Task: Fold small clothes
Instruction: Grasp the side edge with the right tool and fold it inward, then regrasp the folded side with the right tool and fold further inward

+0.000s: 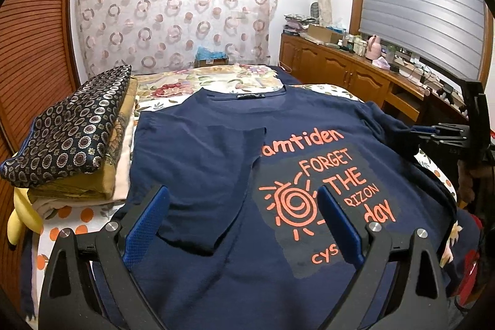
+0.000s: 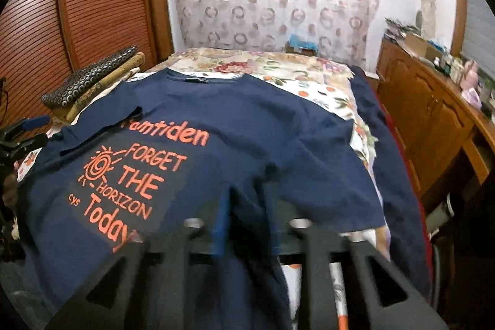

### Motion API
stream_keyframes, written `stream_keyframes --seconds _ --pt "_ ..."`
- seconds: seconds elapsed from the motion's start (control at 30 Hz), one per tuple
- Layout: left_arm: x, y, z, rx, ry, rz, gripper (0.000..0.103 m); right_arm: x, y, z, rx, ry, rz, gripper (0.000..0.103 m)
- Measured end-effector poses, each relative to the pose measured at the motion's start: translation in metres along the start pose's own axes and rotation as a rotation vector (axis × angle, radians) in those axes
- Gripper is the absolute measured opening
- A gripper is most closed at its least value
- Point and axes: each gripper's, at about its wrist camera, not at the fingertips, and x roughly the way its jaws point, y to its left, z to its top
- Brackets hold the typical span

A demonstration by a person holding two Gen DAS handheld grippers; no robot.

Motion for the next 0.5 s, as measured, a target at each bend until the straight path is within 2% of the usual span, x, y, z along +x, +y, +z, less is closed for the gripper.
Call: stream_keyframes --seconds 0.03,0.23,0.3,0.4,0.5 --pt "0.000 -0.002 0.000 0.007 -0.001 0.000 0.097 -0.004 -0.004 -0.001 0.011 -0.003 -0.006 0.051" --pt "-0.003 -0.010 -0.001 0.016 -0.013 -0.009 0.097 -0.037 -0.027 -0.007 0.070 -0.067 -0.025 0.051" --pt "-0.002 -0.011 -0.001 0.015 -0.015 -0.009 0.097 -0.044 -0.037 -0.011 0.115 -0.082 -0.057 0.051" --pt "-0.002 -0.012 -0.001 0.015 -0.012 -0.010 0.097 -0.031 -0.055 -0.017 0.174 -0.062 -0.128 0.051" --pt "-0.003 -0.013 -0.001 0.017 -0.010 -0.012 0.097 -0.010 -0.072 -0.020 0.225 -0.019 -0.139 0.051"
